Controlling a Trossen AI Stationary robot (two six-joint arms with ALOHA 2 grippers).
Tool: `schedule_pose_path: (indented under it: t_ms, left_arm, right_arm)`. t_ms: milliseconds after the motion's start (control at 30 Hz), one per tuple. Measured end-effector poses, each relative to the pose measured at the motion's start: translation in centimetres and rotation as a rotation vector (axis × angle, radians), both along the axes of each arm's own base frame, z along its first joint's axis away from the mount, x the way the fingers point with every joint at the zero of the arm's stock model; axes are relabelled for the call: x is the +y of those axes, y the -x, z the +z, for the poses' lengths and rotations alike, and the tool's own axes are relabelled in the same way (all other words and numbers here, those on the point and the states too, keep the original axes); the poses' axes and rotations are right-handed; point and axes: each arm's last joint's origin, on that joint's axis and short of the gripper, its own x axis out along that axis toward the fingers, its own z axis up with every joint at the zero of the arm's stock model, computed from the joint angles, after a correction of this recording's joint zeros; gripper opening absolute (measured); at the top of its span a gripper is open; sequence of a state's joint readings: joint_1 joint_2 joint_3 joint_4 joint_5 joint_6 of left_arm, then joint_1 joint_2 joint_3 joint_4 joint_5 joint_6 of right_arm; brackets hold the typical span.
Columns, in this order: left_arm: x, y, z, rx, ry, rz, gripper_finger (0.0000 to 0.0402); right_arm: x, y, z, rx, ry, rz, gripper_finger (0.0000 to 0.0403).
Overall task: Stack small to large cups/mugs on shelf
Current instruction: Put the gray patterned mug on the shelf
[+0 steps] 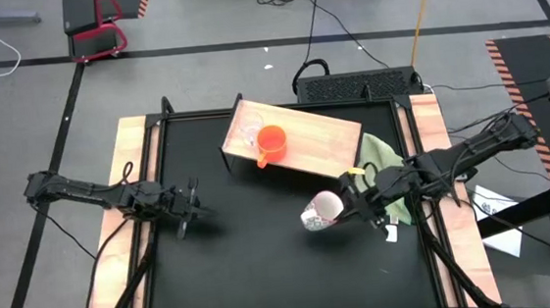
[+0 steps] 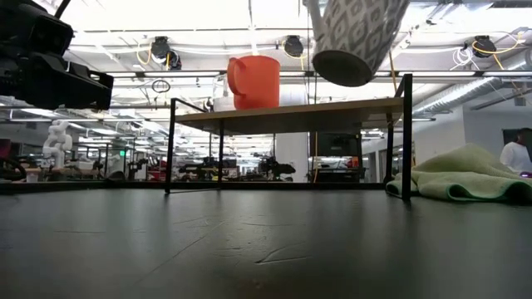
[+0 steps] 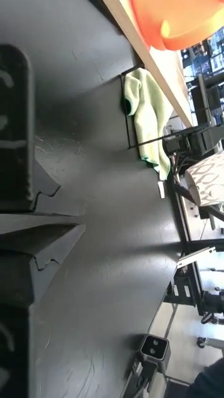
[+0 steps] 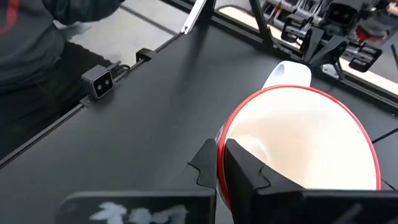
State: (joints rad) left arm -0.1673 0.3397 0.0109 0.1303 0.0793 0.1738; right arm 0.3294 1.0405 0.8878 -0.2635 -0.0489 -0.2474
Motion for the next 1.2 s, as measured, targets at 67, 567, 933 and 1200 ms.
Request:
schedule_pose_path:
  t_ms: [67,567,933,1200]
  left_arm:
    - [0.0,0.0,0.0,0.0,0.001,-0.005,0.0031]
    - [0.0,0.0,0.0,-0.001,-0.003,-0.006,0.0031]
    - [0.0,0.0,0.0,-0.002,-0.003,-0.006,0.0031]
    - [0.0,0.0,0.0,-0.002,-0.003,-0.006,0.0031]
  right_arm:
    - [-0.2,0.6,-0.2,-0.016,-0.009,-0.002,0.0004]
    - [-0.7,2.2,-1.5,-0.039,-0.057,-0.021,0.0004]
    - [-0.7,2.2,-1.5,-0.041,-0.063,-0.024,0.0004]
    - [-0.8,1.9,-1.0,-0.104,-0.047,-0.013,0.0004]
